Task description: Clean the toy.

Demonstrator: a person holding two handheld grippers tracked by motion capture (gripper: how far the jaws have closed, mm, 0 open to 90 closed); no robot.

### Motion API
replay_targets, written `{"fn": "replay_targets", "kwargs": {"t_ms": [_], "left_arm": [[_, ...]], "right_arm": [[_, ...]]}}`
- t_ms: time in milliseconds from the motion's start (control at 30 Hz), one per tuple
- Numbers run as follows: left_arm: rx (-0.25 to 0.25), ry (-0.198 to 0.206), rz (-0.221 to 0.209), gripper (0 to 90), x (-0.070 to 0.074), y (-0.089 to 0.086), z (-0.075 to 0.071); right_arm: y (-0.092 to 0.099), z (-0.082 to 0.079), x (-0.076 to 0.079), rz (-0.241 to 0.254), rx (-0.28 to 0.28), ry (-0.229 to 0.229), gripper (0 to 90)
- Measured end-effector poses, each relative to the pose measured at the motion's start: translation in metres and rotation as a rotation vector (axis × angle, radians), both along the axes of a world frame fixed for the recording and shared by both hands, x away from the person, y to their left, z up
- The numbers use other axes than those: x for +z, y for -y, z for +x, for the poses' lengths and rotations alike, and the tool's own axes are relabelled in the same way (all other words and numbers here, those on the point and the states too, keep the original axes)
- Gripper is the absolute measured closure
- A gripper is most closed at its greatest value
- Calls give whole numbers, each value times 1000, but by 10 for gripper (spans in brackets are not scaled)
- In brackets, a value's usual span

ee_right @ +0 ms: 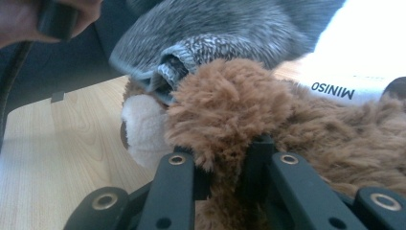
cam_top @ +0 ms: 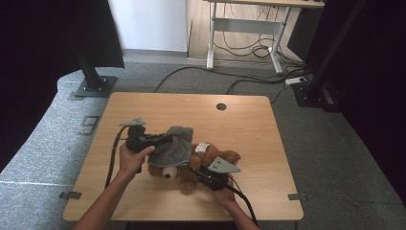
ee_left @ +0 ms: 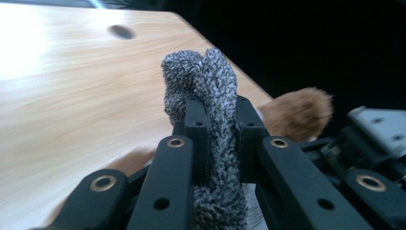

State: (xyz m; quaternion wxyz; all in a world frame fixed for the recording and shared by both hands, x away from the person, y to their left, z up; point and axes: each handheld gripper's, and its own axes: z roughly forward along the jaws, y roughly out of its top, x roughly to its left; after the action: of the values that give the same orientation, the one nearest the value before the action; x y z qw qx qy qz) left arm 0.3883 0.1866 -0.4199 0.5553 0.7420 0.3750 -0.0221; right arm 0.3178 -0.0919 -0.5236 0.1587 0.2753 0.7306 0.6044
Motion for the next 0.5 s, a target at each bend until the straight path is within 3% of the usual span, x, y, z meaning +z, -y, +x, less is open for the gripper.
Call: {"fn": "replay_targets", "kwargs": {"t_ms": [200, 400, 500], "left_arm": [[-84, -13, 42, 793, 4, 42, 11], [-151, -41, 43, 792, -1, 57, 16], [-190, -46, 69, 791, 0, 70, 15]], "right_arm": [[0, -1, 0, 1, -1, -1, 774], [0, -1, 0, 1, -1, -1, 774], [0, 0, -1, 1, -2, -3, 774]]}}
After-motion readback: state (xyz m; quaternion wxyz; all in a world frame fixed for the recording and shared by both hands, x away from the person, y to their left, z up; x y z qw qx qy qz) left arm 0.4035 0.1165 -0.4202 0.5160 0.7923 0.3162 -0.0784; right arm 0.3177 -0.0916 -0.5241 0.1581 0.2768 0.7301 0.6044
